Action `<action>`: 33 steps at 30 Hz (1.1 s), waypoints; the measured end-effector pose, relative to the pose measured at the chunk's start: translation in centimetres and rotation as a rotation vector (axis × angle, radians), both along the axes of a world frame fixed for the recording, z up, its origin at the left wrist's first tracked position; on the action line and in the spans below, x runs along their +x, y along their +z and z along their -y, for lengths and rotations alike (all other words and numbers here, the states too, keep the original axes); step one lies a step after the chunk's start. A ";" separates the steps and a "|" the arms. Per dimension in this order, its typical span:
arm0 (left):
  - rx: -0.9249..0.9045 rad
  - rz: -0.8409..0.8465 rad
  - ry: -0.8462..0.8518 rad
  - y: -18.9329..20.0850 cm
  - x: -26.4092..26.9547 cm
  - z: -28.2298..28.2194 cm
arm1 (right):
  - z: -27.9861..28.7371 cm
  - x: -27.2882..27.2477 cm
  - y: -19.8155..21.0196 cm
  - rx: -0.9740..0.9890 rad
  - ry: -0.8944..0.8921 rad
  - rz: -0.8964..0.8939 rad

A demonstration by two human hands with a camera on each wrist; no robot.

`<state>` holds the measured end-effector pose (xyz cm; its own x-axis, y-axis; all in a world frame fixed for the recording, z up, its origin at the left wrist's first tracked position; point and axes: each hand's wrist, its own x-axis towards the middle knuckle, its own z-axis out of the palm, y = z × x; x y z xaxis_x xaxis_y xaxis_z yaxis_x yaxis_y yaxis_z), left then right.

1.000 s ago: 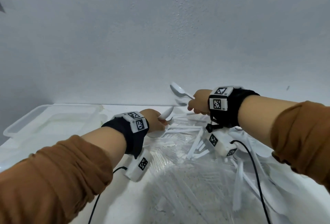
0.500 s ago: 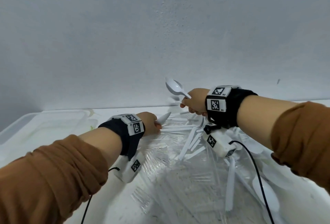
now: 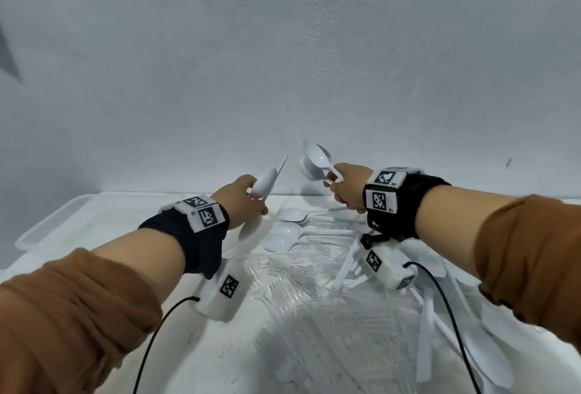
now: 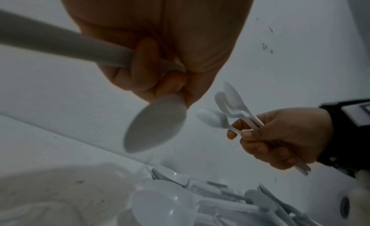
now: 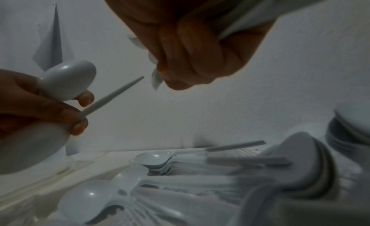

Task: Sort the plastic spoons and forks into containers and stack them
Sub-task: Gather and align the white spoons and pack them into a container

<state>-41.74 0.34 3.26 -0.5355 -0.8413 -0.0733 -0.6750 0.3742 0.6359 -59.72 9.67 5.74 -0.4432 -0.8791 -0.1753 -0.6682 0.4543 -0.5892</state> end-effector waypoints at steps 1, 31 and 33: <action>0.023 -0.068 0.009 -0.1 0.4 0.1 | 0.2 0.2 0.1 0.018 0.038 -0.071; 0.027 -0.187 0.119 -0.6 1.5 -0.3 | 4.8 1.9 -3.4 0.498 0.316 -0.645; -0.023 -0.104 0.099 -0.4 1.3 -0.1 | 4.9 1.6 -3.5 0.467 0.283 -0.632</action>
